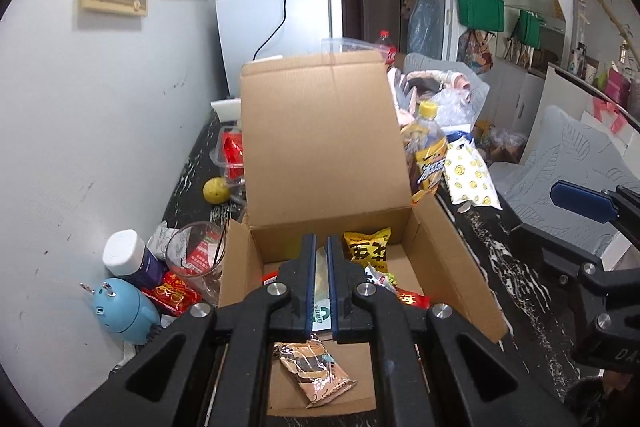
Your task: Organize snacks
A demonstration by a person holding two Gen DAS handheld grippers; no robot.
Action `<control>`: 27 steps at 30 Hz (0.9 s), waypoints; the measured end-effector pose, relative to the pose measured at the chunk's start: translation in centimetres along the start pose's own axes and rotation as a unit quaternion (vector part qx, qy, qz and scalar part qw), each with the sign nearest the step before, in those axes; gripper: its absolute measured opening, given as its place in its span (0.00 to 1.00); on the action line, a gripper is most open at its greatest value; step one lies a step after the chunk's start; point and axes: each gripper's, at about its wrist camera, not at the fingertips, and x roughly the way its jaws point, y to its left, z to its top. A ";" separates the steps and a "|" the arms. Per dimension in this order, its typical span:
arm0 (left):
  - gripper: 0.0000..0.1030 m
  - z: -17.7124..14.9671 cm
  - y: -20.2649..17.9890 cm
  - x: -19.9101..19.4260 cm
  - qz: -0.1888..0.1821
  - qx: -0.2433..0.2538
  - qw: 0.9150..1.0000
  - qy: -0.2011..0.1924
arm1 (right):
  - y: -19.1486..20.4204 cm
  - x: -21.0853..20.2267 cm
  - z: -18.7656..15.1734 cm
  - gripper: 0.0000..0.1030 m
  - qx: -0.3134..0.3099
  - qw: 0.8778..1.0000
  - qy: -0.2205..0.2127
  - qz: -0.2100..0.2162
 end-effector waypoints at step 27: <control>0.09 -5.3 -1.3 -6.8 -0.010 0.008 0.999 -0.041 | 0.4 -8.3 -7.0 0.86 0.027 0.998 -0.057 -0.009</control>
